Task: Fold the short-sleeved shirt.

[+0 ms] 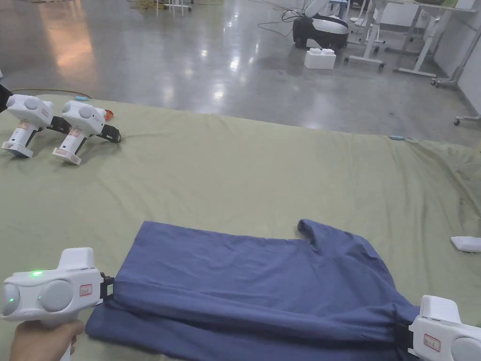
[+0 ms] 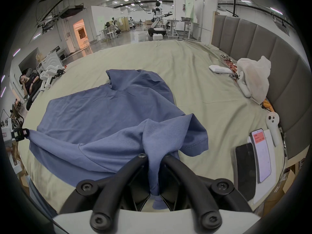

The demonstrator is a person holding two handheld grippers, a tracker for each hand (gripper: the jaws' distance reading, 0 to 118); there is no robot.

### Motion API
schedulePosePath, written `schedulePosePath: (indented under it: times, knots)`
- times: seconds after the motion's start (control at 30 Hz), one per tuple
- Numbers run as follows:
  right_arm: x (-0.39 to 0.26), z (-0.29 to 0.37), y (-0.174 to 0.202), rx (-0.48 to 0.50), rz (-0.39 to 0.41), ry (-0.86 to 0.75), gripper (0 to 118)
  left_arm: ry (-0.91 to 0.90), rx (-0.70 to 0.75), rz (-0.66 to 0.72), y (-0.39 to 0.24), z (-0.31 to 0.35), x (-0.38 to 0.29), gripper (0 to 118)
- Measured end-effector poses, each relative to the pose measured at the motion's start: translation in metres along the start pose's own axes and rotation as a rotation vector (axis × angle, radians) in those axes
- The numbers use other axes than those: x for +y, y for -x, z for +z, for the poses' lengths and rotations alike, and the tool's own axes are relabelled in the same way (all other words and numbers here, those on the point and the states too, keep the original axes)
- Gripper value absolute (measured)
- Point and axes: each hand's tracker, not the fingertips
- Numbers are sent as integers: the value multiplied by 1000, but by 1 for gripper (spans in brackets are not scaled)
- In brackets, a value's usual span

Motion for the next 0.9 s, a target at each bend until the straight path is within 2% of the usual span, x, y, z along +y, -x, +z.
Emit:
schedulePosePath:
  times: [0.3,0.37,0.43,0.47,0.5,0.53,0.57,0.73,0.83,0.9]
  knots:
    - [12,-38,5,-2,19,29,7,84,26,13,-3,-39,4,4]
    - [12,-39,6,-13,28,22,15,93,26,17,-5,-40,3,9]
    - [14,-35,11,-49,46,2,48,87,15,13,-9,-36,2,30]
    - [15,-29,12,-81,55,-31,61,74,9,3,-11,-32,2,44]
    - [16,-23,12,-99,59,-59,71,55,-2,-13,-13,-27,1,65]
    - [15,-18,14,-95,52,-88,74,44,-7,-23,-15,-22,0,74]
    - [16,-10,15,-97,48,-123,74,28,-16,-36,-17,-16,1,77]
    - [12,39,31,-59,58,-312,74,-124,-56,-106,-35,24,-1,77]
    - [5,67,49,-41,50,-482,74,-271,-65,-129,-51,51,-5,74]
    - [0,85,63,-50,26,-588,73,-359,-54,-140,-64,69,-8,65]
